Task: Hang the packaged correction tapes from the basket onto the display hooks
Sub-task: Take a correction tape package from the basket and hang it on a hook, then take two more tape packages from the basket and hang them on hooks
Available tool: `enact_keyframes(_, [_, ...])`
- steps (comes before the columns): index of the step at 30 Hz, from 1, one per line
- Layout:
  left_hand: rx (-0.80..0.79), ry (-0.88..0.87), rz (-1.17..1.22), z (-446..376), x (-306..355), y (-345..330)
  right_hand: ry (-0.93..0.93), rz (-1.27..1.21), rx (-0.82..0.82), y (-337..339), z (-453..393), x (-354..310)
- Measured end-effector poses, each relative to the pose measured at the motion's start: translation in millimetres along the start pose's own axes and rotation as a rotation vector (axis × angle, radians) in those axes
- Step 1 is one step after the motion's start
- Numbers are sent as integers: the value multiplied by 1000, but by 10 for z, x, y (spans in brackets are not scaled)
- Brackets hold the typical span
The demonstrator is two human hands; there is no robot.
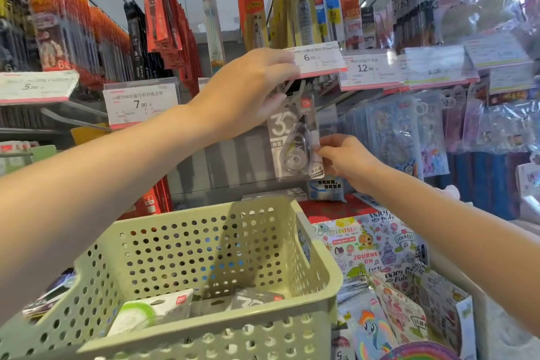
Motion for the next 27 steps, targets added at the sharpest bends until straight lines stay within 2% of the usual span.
enact_keyframes(7, [-7,-10,45,316,154,115,212,180,129,114,46,-90])
enact_keyframes(10, [-114,38,141,560,257,160,348,290,178,179,178,-193])
enact_keyframes(12, [-228,75,185,735,296,160,454,310,146,170,318,-301])
enact_keyframes(16, [-466,210,217,1043,324,116,560,355,-51,37,609,-532])
enact_keyframes(19, [-660,383,243,1194,325,7,574,402,-255,-127,801,-631])
enact_keyframes(23, [-931,703,357,1463,318,-221,564,466,-515,-381,951,-602])
enact_keyframes(27, [-1230,1138,587,1872,412,-416,513,542,-777,-623,1038,-484])
Point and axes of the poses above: each hand's wrist, its own z-axis away from the middle knuckle, its own y-axis out of the back of the hand, x = y × z, the point moved 5 cm from there along -z, towards the middle knuckle, and after that the axes turned 10 degrees about x, right-handed, at the moved point
